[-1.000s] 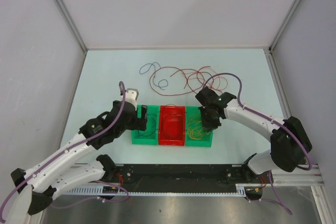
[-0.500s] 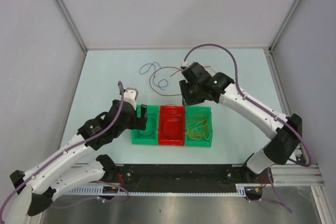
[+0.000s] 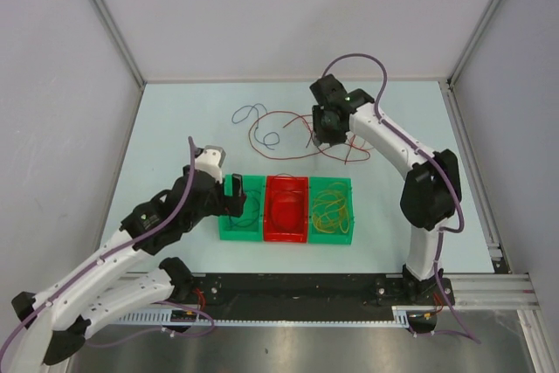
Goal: Untangle the cables
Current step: Pick up the cable from the cable.
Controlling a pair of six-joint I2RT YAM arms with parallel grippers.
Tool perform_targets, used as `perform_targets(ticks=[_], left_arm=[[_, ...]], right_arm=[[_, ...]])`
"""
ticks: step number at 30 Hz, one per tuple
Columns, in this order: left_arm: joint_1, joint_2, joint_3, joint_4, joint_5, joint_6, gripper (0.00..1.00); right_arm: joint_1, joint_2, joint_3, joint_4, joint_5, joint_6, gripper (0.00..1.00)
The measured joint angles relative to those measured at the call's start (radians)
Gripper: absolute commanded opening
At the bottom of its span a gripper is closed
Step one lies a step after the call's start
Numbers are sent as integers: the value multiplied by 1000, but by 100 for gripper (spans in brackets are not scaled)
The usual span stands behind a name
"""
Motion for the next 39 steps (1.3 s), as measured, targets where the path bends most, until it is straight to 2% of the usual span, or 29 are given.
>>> perform_targets(ticks=[10, 17, 24, 30, 39], left_arm=[[0, -78, 8, -19, 14, -3, 100], [0, -168, 29, -53, 28, -35, 100], [3, -154, 13, -54, 21, -42, 100], [15, -131, 11, -54, 21, -42, 100], [61, -131, 10, -53, 25, -41, 100]], right_arm=[[-159, 136, 163, 1, 6, -2, 45], [-251, 226, 233, 13, -54, -27, 48], [-282, 280, 246, 34, -64, -51, 49], [-299, 336, 253, 76, -97, -65, 45], [-306, 489, 377, 100, -134, -65, 41]])
